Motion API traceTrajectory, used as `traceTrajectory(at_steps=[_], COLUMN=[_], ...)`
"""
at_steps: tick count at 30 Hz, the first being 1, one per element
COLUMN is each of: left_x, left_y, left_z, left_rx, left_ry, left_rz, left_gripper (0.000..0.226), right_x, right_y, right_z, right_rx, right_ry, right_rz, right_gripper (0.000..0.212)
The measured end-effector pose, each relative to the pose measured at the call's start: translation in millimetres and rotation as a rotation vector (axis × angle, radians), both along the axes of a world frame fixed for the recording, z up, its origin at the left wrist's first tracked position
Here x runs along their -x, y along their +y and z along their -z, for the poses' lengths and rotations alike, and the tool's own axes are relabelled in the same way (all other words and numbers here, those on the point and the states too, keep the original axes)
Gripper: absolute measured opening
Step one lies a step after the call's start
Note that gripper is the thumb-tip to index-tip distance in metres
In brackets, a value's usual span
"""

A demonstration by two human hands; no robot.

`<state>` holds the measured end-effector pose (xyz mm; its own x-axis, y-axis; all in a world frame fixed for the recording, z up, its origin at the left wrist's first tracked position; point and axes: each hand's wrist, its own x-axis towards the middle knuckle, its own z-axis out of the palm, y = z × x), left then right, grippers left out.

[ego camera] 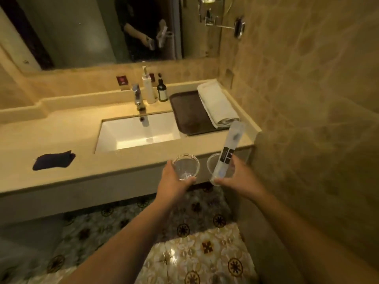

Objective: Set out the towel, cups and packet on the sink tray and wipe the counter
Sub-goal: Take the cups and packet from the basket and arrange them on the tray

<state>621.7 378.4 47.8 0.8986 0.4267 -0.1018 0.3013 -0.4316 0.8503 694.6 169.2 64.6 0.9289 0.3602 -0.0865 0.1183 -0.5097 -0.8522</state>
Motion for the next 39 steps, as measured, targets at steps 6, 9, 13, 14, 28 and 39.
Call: traceTrajectory(at_steps=[6,9,13,14,28,39], left_x=[-131.6,-195.9,-288.3,-312.1,-563.0,-610.3], left_y=[32.9,57.4,96.5,107.7,204.0,221.4], left_z=[-13.7,-9.4,6.2,11.7,63.3,81.9], left_rx=[-0.004,-0.023,0.005,0.023,0.079,0.084], left_ry=[-0.025,-0.020,-0.017,-0.023,0.048,0.099], left_rz=[-0.122,-0.150,-0.157,-0.153,-0.114,-0.146], left_gripper=[0.092,0.094,0.098,0.098,0.093,0.079], right_x=[-155.8,-223.9,-316.4,-338.7,-585.9,-643.4], right_y=[51.0,78.4,112.5,120.6,230.3,245.9], right_z=[-29.3,-32.9,-26.1,-20.6,39.5,78.0], right_rx=[0.103,0.083,0.076,0.073,0.139,0.242], right_ry=[-0.089,-0.111,-0.115,-0.113,-0.017,0.051], right_rz=[-0.063,-0.097,-0.088,-0.083,-0.110,-0.193], right_gripper=[0.091,0.079,0.074,0.075,0.083,0.085])
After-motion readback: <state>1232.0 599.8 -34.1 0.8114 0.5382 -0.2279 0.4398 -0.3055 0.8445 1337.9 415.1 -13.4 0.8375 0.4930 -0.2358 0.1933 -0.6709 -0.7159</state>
